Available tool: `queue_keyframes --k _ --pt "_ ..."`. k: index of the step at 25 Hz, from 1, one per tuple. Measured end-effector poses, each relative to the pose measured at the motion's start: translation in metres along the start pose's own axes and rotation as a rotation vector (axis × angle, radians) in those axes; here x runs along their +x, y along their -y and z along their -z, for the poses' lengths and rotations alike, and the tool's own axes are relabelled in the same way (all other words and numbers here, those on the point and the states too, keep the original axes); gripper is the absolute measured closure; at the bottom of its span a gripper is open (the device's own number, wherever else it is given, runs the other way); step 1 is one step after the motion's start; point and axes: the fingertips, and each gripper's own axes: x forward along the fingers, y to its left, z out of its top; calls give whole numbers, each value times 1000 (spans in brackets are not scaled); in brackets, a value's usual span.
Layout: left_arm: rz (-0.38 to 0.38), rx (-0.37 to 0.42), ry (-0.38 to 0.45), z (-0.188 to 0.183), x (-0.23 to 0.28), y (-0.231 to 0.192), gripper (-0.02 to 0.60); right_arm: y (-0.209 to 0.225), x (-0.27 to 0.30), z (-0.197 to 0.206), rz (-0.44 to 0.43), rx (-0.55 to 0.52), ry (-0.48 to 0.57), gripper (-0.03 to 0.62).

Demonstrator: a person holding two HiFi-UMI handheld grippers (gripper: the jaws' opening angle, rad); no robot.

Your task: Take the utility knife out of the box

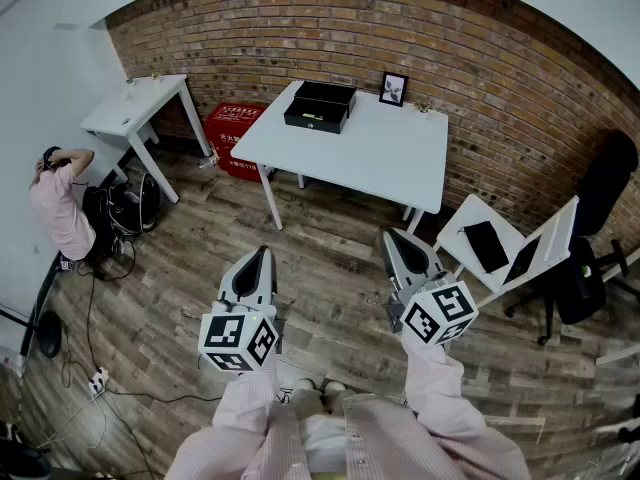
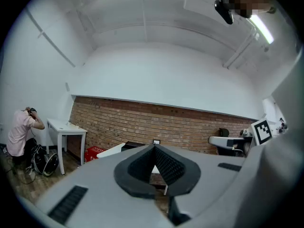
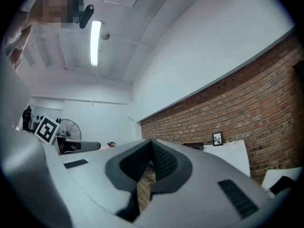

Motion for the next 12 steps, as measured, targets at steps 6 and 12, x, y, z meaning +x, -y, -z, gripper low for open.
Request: queue_keyframes --k 6,12 --pt "-2 4 -4 2 7 8 589 13 -2 -6 8 -4 2 591" --pt "-8 22 -12 3 9 11 589 15 0 -4 -7 18 13 591"
